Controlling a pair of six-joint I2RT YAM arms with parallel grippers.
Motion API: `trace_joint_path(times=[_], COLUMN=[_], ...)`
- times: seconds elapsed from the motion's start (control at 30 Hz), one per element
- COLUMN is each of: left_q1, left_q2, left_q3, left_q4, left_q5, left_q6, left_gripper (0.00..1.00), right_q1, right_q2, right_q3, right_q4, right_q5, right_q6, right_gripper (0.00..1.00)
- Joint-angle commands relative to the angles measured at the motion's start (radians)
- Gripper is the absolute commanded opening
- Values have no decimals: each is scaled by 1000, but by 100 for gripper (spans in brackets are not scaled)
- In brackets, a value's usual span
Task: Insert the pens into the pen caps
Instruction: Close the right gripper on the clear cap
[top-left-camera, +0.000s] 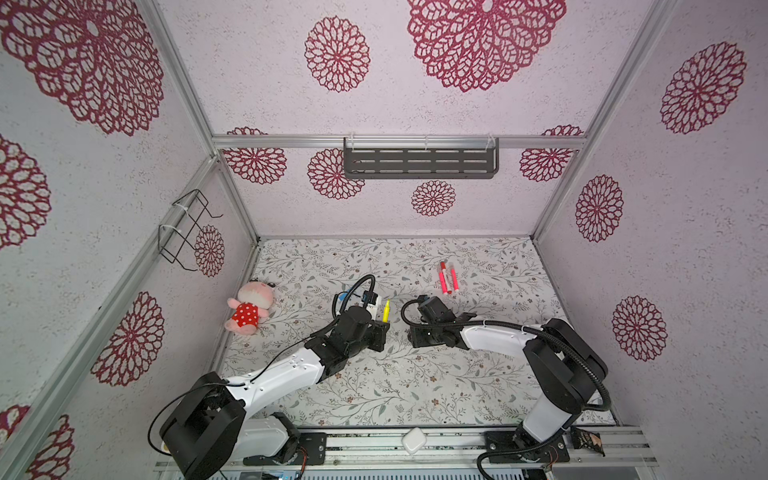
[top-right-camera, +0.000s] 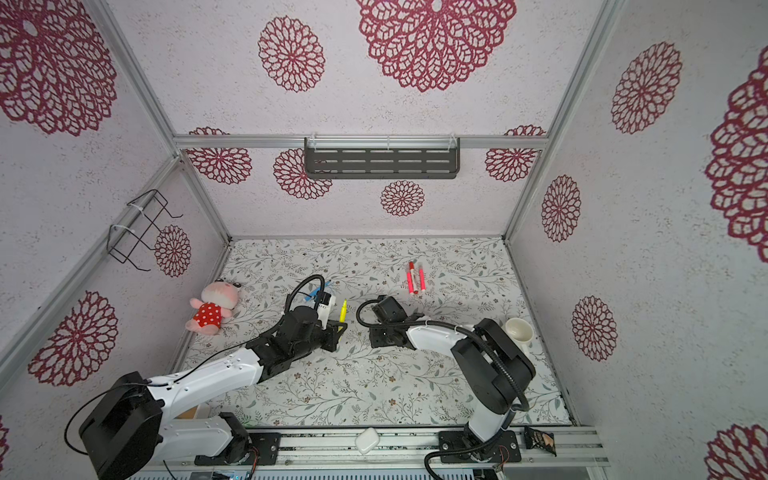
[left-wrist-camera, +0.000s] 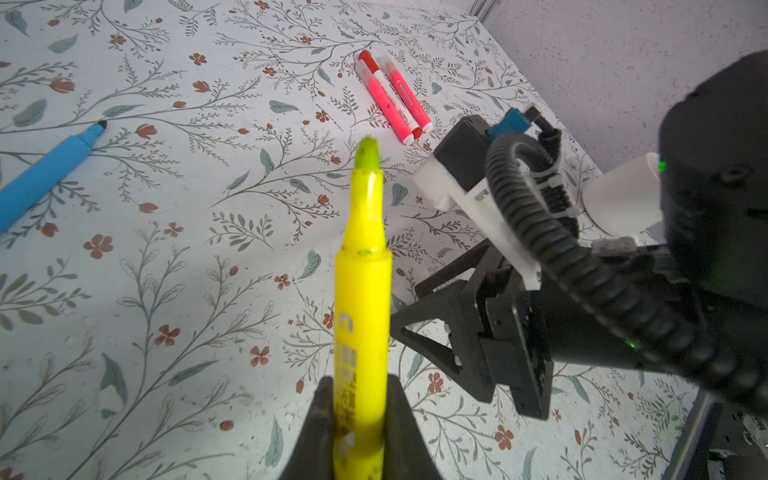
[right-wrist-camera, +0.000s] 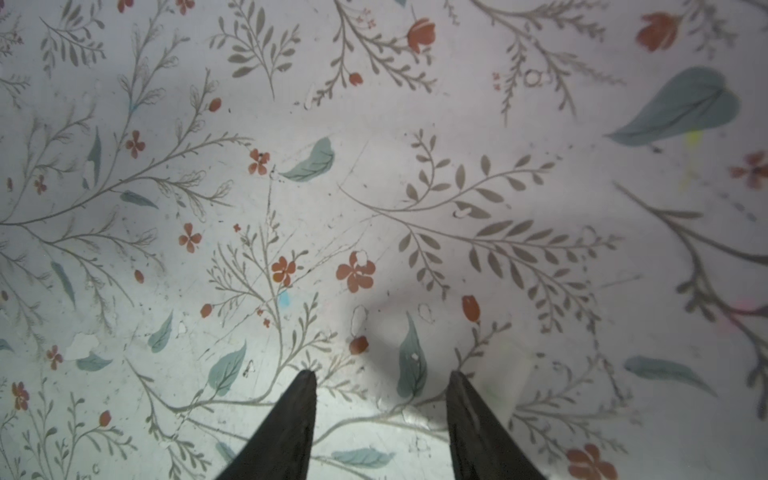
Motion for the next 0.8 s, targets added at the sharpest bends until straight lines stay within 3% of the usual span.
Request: trace_joint_path(times=[0.0, 0.3, 0.77], left_q1=[11, 11, 11], left_q2=[-16, -16, -31], left_q3=[-6, 11, -8], left_q4=[16, 1, -4], left_q5=[-2, 4, 5], left_q6=[1, 7, 1], left_gripper=[0, 0, 0], right_q1=[15, 18, 15], right_q2=[-77, -88, 47], right_q3=[8, 87, 134], right_q4=[-26, -168, -199], right_q5=[51, 221, 267], right_q6=[18, 48, 70], right_gripper=[52, 48, 40])
